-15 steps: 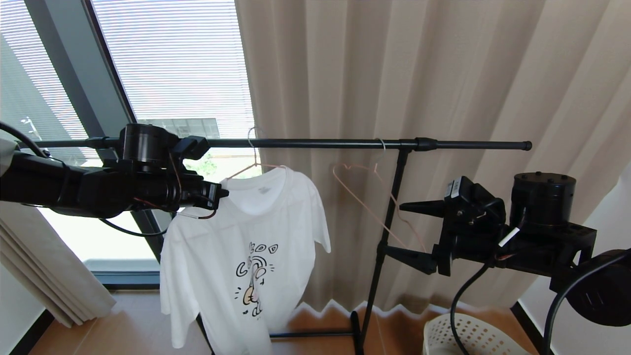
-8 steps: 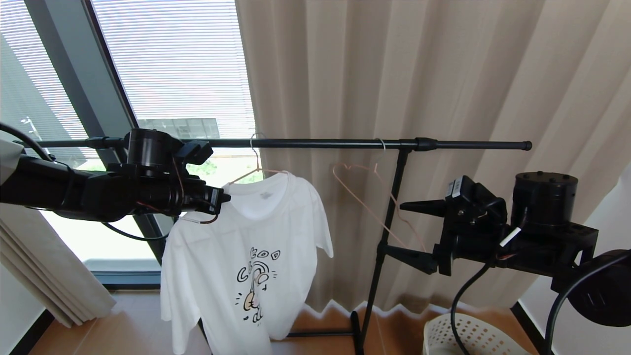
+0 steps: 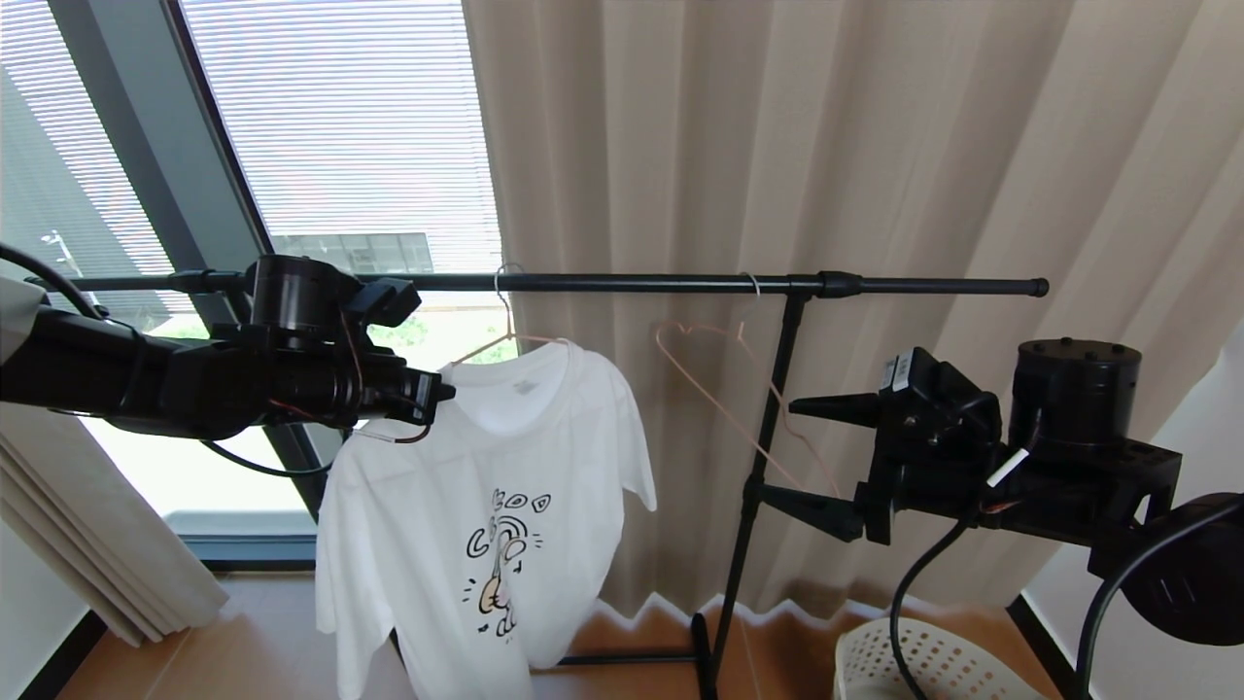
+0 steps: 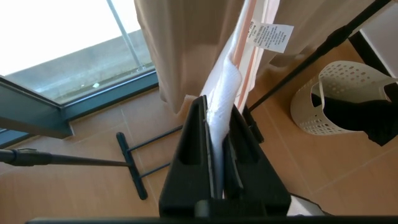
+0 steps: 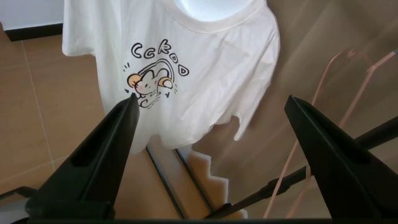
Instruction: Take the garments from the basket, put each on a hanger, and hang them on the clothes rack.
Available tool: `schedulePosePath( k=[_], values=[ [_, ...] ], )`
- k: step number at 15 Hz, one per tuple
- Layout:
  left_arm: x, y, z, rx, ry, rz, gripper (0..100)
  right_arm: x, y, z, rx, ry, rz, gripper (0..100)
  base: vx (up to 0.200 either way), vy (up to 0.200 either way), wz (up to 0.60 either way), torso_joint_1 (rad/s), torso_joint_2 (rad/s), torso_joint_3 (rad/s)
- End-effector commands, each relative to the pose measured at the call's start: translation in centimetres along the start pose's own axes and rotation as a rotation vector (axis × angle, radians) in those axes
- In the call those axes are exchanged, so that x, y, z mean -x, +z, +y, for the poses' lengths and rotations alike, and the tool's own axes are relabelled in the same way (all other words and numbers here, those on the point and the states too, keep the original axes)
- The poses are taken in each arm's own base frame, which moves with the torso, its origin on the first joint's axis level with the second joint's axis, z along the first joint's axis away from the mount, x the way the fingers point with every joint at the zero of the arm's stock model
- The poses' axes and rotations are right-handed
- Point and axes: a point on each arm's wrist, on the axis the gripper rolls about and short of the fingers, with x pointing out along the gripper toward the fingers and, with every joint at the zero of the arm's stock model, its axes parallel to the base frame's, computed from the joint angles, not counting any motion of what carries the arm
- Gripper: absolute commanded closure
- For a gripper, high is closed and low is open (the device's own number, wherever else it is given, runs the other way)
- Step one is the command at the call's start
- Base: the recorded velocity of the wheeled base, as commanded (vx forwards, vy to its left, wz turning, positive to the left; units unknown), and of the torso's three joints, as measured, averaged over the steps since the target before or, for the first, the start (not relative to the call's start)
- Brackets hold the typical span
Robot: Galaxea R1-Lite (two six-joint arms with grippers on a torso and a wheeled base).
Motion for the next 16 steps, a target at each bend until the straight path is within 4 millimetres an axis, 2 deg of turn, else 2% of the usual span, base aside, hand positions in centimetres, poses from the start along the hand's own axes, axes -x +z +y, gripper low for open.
schedulePosePath(
  k=[1,7,8,14,16],
  values=[
    [0.3,0.2,-0.1,-0.004,0.001,-0.009,100,0.0,0.0,0.0,0.003,0.002,-0.002,0,0.0,0.0,0.0,0.0,0.0,0.0],
    [0.2,-0.4,-0.1,-0.013,0.002,-0.022,100,0.0,0.1,0.0,0.003,0.001,-0.003,0,0.0,0.0,0.0,0.0,0.0,0.0],
    [0.2,-0.4,-0.1,-0.014,0.003,-0.025,0,0.0,0.1,0.0,0.003,0.0,-0.002,0,0.0,0.0,0.0,0.0,0.0,0.0],
    [1.4,0.0,-0.4,-0.011,0.007,-0.047,0,0.2,0.4,0.1,0.01,-0.002,-0.011,0,0.0,0.0,0.0,0.0,0.0,0.0],
    [2.6,-0.1,-0.7,-0.013,0.008,-0.054,0,0.4,0.5,0.1,0.012,-0.005,-0.014,0,0.0,0.0,0.0,0.0,0.0,0.0]
  ],
)
